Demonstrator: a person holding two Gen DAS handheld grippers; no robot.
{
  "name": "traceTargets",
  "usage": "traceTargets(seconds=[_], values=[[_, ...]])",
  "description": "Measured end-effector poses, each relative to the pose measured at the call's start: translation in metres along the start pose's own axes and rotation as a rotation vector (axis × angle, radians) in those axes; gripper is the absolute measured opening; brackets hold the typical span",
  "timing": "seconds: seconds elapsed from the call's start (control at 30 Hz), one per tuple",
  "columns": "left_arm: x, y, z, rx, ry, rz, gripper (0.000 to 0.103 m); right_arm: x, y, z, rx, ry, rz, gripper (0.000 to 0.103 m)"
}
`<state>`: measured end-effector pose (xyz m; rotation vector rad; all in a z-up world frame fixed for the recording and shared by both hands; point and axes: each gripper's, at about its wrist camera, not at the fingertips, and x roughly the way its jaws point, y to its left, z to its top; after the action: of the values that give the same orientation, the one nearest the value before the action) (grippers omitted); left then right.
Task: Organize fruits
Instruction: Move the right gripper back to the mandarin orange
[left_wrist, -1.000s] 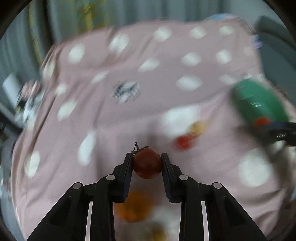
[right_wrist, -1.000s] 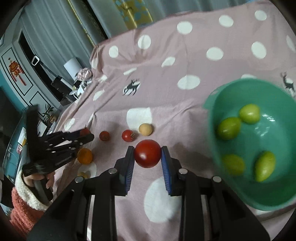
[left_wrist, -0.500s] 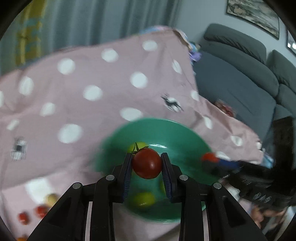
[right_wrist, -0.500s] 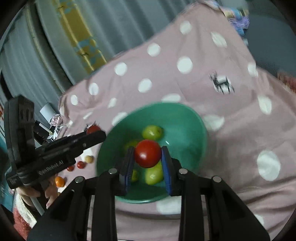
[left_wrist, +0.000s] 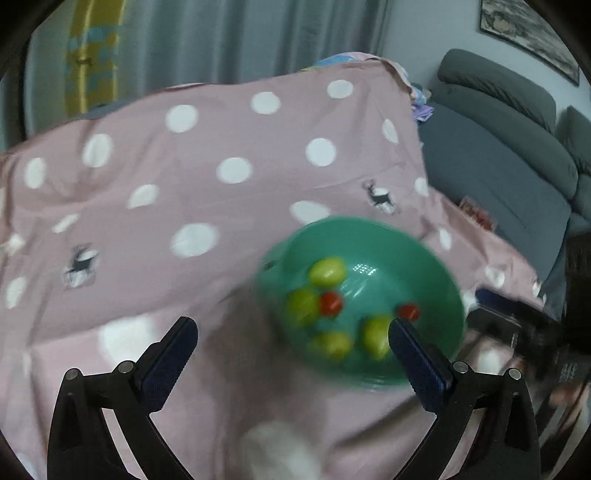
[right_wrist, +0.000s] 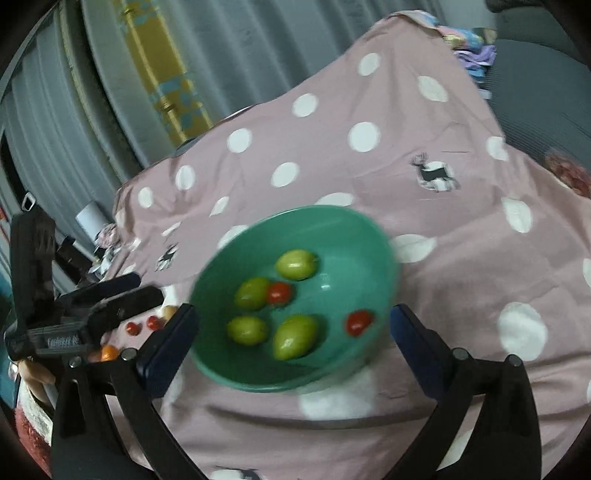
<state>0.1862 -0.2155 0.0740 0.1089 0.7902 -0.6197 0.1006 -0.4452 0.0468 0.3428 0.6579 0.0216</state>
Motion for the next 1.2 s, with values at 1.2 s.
traceTargets(seconds=[1.2], values=[[-0.046, 0.179, -0.133, -0.158, 0.172, 0.207, 0.096, 0.193, 0.270, -0.091, -0.159, 0.656, 0.516, 0.080]])
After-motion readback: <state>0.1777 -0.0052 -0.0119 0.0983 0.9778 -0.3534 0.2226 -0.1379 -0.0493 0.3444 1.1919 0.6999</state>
